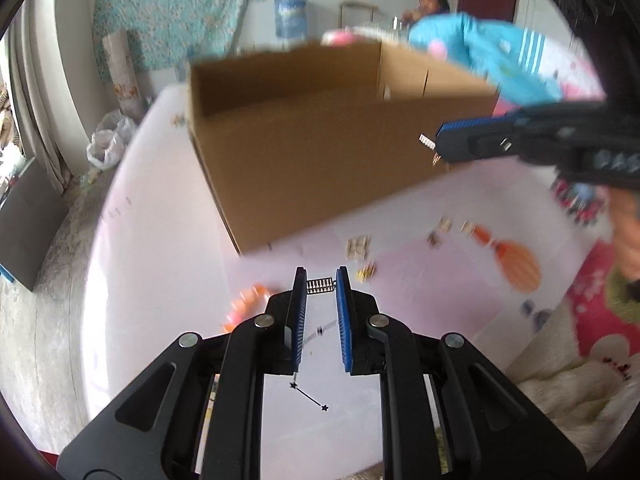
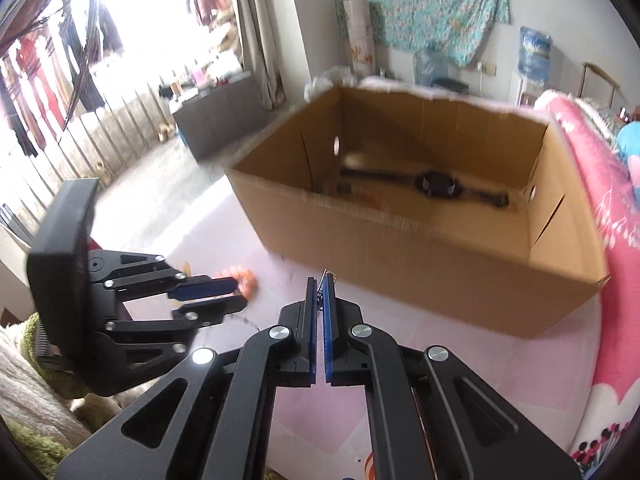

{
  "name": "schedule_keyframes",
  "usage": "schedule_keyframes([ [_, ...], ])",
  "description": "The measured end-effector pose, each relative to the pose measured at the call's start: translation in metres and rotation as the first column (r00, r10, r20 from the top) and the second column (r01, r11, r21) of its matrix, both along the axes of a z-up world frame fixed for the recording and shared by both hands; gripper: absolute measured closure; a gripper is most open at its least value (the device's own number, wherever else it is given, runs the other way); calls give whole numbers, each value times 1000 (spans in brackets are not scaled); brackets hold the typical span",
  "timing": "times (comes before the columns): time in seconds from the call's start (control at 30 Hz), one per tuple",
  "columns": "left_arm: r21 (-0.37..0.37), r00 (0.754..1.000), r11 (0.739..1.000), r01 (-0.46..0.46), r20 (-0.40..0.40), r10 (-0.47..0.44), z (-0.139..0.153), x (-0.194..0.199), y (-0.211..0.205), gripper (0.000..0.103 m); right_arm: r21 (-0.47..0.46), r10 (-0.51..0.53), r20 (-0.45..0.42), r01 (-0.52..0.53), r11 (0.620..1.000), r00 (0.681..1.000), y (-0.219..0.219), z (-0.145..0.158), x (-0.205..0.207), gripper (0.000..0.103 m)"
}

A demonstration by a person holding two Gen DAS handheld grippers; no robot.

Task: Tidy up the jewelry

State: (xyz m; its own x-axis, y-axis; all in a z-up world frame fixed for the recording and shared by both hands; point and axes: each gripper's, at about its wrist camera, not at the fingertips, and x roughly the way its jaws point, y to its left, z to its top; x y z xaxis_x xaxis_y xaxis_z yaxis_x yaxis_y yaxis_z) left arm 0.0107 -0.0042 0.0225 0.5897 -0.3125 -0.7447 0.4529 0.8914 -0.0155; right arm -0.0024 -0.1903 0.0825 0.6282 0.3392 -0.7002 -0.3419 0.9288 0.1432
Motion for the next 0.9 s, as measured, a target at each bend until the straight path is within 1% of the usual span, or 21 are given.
schedule_keyframes([
  [0.1,-56,997,998,21,71,-16,43,2,4,89,22,-4,83,3,1000,997,-5,29,-1,100],
  [0.17,-68,992,997,32,120,-24,64,8,4,89,54,8,136,-16,998,991,-12,50,4,100],
  [0.23,-71,985,997,39,170,-26,85,23,0,89,68,14,139,-23,997,990,-19,58,20,100],
  [0.27,-84,983,995,59,177,-43,93,35,-4,89,73,15,125,-24,997,992,-23,60,30,100],
  [0.3,-93,984,993,71,167,-55,96,47,-9,89,76,13,104,-21,997,995,-27,60,41,100],
  [0.33,-100,987,992,77,146,-62,98,59,-15,89,86,15,54,-20,996,998,-35,59,59,100],
  [0.37,-123,992,987,101,92,-90,97,81,-24,89,93,12,13,-13,996,1000,-39,56,72,100],
  [0.4,-145,993,983,114,60,-106,95,92,-31,89,97,5,-38,-1,995,999,-45,51,89,100],
  [0.43,-169,993,978,120,9,-120,90,109,-38,89,100,5,-79,3,995,997,-49,46,101,100],
  [0.5,-200,982,974,111,-131,-139,70,150,-57,89,103,-13,-172,31,994,985,-58,32,127,100],
  [0.53,-196,974,976,93,-185,-130,60,165,-64,89,95,-20,-222,42,995,975,-61,23,141,100],
  [0.57,-170,966,982,76,-232,-115,50,182,-73,89,92,-30,-256,55,994,966,-66,15,152,100],
  [0.63,-138,957,989,53,-274,-90,35,198,-83,89,77,-50,-304,77,994,951,-71,4,168,100],
  [0.7,-133,945,990,45,-315,-86,24,208,-91,89,69,-74,-343,104,992,936,-77,-7,179,100],
  [0.77,-142,928,990,13,-367,-65,16,218,-94,89,73,-84,-379,120,990,922,-82,-17,187,99],
  [0.8,-157,923,988,9,-380,-69,16,219,-91,89,80,-87,-383,127,989,919,-84,-19,189,99],
  [0.87,-176,917,984,4,-392,-74,15,221,-92,88,86,-88,-384,131,988,919,-88,-21,190,98],
  [0.9,-176,917,984,2,-392,-72,15,223,-91,85,91,-92,-385,136,986,918,-90,-24,191,97],
])
